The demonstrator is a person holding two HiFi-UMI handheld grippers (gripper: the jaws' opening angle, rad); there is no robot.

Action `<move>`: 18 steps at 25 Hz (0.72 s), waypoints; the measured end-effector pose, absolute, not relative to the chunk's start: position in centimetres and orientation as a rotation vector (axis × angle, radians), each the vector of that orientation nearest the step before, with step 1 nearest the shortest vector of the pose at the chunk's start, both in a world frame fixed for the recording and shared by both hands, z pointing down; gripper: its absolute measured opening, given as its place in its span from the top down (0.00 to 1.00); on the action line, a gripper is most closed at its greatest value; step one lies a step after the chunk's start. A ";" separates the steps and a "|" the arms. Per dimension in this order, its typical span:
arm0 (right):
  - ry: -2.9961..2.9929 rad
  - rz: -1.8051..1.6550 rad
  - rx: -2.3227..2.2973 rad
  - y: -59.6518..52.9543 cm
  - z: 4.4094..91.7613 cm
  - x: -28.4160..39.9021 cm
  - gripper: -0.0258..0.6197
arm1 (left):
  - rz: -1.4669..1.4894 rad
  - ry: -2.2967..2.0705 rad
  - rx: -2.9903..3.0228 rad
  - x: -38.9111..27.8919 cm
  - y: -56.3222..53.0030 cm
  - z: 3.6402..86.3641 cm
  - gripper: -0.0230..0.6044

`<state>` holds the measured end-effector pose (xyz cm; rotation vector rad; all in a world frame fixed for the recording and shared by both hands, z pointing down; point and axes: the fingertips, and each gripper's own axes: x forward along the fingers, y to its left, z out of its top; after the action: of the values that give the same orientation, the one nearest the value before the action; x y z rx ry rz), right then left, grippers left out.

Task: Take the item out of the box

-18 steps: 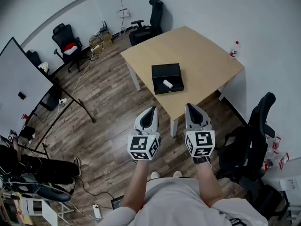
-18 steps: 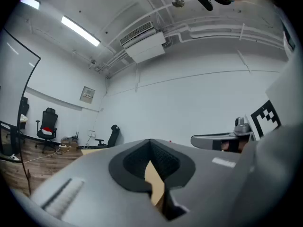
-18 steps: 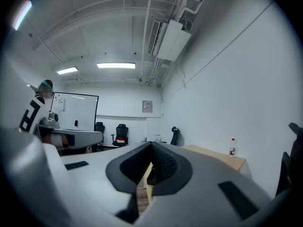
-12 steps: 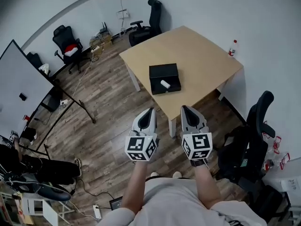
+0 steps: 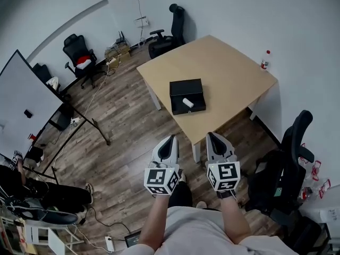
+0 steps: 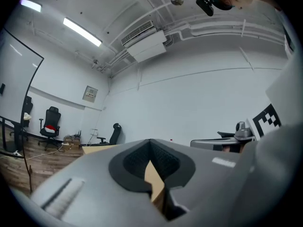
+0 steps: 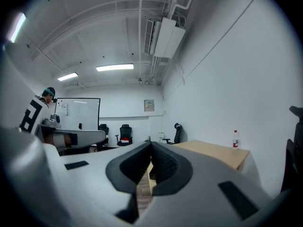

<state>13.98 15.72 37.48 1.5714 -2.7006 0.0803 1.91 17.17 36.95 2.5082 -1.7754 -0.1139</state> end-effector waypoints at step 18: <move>-2.661 -0.112 1.628 -5.1 32.6 7.9 0.94 | -0.231 -1.820 2.639 -4.9 -4.2 32.4 0.95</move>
<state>7.89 -5.09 32.57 1.6285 -2.6615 -0.1123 -4.86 -4.23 32.44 2.6393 -1.8202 -0.2309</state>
